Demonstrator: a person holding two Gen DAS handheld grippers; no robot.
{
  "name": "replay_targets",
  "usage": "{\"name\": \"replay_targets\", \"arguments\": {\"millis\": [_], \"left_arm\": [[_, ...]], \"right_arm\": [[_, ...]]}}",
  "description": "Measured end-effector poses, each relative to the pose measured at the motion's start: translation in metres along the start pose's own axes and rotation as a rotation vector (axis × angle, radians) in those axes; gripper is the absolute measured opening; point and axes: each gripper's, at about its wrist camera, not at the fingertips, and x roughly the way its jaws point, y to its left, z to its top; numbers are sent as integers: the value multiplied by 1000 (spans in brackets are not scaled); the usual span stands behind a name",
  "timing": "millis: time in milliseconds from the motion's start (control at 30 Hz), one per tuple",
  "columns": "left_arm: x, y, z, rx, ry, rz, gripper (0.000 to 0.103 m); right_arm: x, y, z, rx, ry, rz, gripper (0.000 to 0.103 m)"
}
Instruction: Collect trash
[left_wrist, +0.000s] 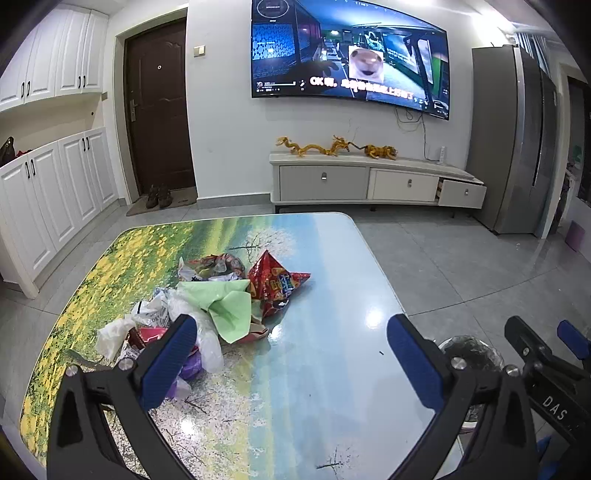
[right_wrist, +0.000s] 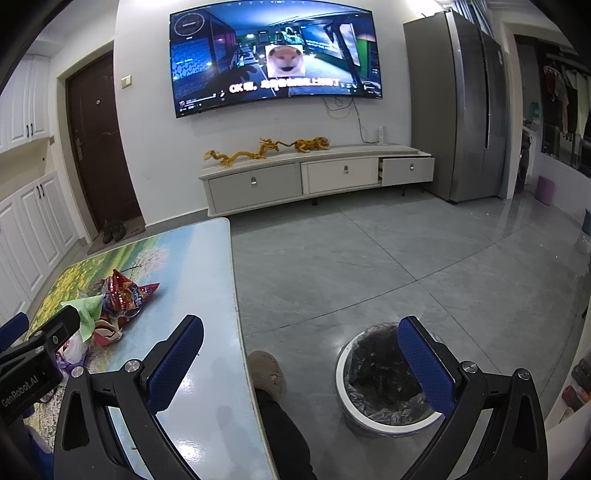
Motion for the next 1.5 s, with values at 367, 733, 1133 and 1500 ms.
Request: {"name": "replay_targets", "arguments": {"millis": [367,733,1133,1500], "left_arm": [[5,-10,-2,63,-41,-48,103],[41,-17,-6,99,28,-79,103],[80,-14,-14,91,99,-111,103],[49,53,-12,42,58,-100,103]], "right_arm": [[3,-4,-6,5,-15,-60,103],[24,-1,-10,-30,18,-80,103],[61,6,-13,-29,84,-53,103],[69,56,-6,-91,134,153,101]]}}
